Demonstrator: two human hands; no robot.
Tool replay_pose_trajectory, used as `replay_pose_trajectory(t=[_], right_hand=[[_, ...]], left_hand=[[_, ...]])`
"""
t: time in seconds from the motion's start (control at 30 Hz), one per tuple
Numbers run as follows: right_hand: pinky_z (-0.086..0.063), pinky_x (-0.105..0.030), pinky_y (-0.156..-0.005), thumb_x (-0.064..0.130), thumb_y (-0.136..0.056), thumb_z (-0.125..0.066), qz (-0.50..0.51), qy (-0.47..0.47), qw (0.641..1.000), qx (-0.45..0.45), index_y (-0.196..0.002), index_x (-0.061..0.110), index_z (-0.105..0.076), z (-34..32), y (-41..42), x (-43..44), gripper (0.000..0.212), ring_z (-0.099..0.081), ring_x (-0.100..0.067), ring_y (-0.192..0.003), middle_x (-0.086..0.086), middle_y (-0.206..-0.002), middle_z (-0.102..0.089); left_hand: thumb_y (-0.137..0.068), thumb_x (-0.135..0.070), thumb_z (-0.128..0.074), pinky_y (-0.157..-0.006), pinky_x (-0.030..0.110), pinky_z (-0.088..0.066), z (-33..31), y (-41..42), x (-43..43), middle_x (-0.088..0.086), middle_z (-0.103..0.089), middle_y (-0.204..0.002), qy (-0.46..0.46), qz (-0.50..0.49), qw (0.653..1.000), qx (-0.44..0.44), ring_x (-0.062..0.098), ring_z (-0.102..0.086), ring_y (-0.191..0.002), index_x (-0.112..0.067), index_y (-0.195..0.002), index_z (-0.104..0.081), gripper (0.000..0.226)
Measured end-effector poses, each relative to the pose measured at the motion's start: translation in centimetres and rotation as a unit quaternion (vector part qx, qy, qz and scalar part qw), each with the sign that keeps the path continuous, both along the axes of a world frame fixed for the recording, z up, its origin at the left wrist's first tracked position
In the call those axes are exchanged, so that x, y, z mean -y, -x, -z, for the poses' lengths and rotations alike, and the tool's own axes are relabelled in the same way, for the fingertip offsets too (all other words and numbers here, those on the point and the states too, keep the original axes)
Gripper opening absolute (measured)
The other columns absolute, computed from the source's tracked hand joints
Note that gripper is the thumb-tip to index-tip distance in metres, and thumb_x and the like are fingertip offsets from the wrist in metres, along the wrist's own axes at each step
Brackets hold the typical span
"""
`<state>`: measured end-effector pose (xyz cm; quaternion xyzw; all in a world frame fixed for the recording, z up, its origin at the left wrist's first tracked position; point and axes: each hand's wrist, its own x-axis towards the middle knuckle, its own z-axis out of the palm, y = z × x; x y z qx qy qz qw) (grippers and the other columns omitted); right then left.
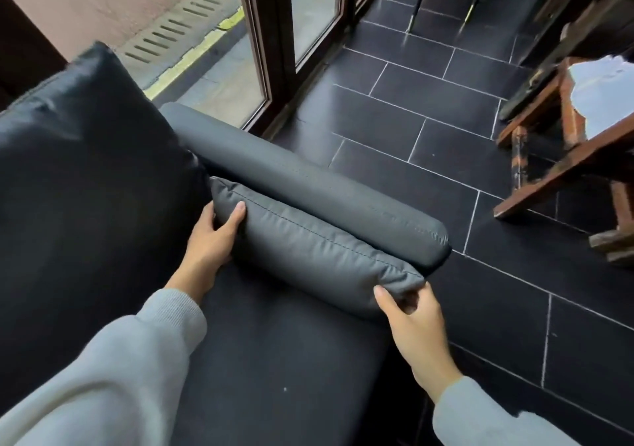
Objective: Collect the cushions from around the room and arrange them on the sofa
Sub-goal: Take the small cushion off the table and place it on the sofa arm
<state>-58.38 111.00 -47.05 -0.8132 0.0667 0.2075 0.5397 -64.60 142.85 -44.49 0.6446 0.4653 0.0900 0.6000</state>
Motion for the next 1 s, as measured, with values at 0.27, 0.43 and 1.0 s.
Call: replay_pose_trajectory(t=[0.27, 0.43, 1.0], right_hand=[[-0.049, -0.017, -0.082, 0.041, -0.083, -0.082, -0.041, 0.051, 0.997, 0.034, -0.101, 0.042, -0.067, 0.1, -0.3, -1.5, 0.024, -0.067, 0.014, -0.095, 0.028, -0.097, -0.076], [-0.044, -0.009, -0.077, 0.046, -0.081, -0.083, -0.047, 0.066, 0.997, -0.001, -0.105, 0.043, -0.063, -0.2, -1.6, -2.6, 0.031, -0.057, 0.016, -0.091, 0.026, -0.101, -0.070], [-0.014, -0.044, -0.128, 0.062, -0.099, -0.053, -0.142, 0.243, 0.959, -0.031, -0.168, 0.019, 0.002, -26.8, 5.6, 13.2, 0.098, -0.009, -0.028, -0.162, -0.010, -0.176, -0.009]], left_hand=[[-0.079, -0.077, -0.061, -0.106, 0.049, -0.049, 2.6, -1.1, -0.8, -0.022, -0.066, -0.126, -0.059, -0.052, 0.997, -0.016, 0.011, -0.060, -0.122, -0.050, -0.131, -0.056, 0.058], [-0.081, -0.075, -0.057, -0.106, 0.048, -0.049, 3.1, -2.0, -1.0, -0.023, -0.066, -0.121, -0.092, -0.039, 0.994, -0.038, 0.012, -0.060, -0.118, -0.052, -0.133, -0.053, 0.056], [-0.090, -0.080, -0.029, -0.122, 0.057, -0.012, -24.6, 1.0, 19.0, 0.000, 0.003, -0.173, -0.410, 0.459, 0.757, -0.220, 0.029, 0.004, -0.158, -0.027, -0.164, -0.004, 0.094]])
